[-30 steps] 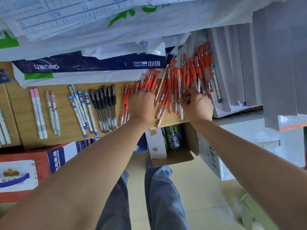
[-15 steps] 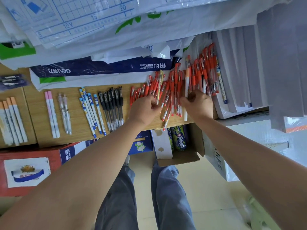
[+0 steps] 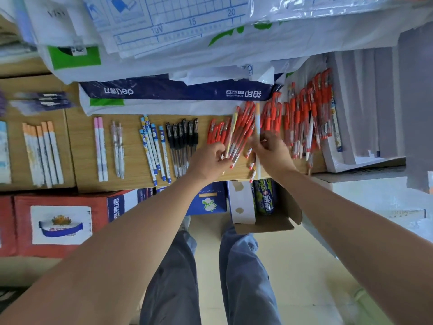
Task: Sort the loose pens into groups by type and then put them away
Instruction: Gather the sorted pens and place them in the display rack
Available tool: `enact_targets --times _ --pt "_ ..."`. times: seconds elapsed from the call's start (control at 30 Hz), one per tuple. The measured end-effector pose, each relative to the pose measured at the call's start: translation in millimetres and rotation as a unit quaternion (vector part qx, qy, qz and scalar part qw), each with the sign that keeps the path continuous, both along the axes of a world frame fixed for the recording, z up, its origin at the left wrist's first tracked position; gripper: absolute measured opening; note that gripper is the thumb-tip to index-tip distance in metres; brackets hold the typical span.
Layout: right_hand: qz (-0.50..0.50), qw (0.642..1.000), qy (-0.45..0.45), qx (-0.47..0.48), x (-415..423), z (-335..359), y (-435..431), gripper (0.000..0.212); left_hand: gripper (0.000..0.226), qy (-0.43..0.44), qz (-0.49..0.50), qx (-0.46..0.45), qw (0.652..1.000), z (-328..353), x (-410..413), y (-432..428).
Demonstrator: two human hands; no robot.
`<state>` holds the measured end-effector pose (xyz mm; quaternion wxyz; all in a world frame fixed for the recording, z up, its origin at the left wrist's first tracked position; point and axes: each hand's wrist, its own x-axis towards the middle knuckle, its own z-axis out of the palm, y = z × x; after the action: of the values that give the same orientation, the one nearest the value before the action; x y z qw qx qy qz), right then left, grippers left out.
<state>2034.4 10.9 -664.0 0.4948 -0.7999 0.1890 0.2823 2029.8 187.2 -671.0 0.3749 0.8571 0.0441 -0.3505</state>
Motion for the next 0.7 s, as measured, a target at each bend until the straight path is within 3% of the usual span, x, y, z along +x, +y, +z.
enact_targets --times 0.3,0.4,0.57,0.7 --pt "0.012 0.997 0.037 0.066 5.1 5.9 44.5 0.014 0.025 0.065 0.025 -0.091 0.993 17.0 -17.5 29.3" --pt "0.018 0.996 0.04 0.073 6.1 11.8 61.7 0.017 0.012 0.076 0.044 -0.11 0.99 25.4 -20.5 44.8" --pt "0.06 0.991 0.058 0.103 2.2 23.7 104.1 0.016 0.018 0.036 0.077 -0.066 0.994 28.5 -35.6 79.4" --pt "0.112 0.991 0.033 0.06 -3.2 27.3 146.6 0.018 0.022 0.005 0.108 -0.051 0.993 26.3 -52.3 120.2"
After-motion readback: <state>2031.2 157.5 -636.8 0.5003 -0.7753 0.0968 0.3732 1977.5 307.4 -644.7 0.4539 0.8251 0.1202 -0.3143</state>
